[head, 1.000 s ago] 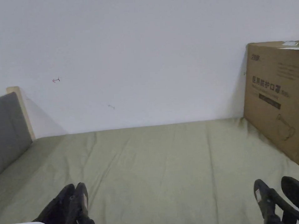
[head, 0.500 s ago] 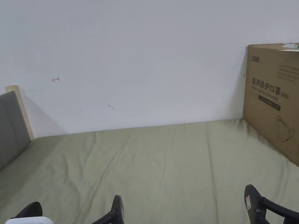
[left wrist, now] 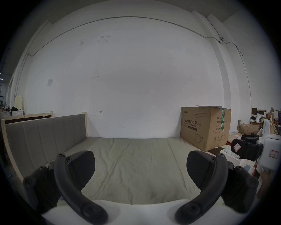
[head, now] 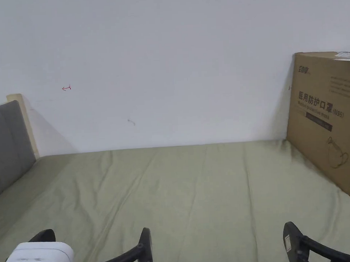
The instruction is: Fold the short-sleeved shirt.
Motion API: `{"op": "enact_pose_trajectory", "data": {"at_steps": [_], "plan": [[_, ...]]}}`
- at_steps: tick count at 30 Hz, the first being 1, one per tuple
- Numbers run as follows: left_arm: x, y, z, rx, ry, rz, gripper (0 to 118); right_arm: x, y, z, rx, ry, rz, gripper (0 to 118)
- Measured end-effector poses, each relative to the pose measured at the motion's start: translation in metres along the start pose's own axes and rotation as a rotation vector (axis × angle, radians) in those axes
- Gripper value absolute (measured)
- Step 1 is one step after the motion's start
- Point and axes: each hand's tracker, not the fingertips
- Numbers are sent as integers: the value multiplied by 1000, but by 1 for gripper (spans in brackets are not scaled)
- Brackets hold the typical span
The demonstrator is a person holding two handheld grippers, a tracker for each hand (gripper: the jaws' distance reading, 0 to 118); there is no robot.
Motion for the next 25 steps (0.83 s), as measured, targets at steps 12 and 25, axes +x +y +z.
{"op": "enact_pose_trajectory", "data": {"at_steps": [12,25], "plan": [[8,-8,-8,-80,67,20,118,-4,-2,-4,-21,1,-26,112],[12,1,-19,-141,-31,-38,118,1,-14,-16,-78,-14,-54,112]]}}
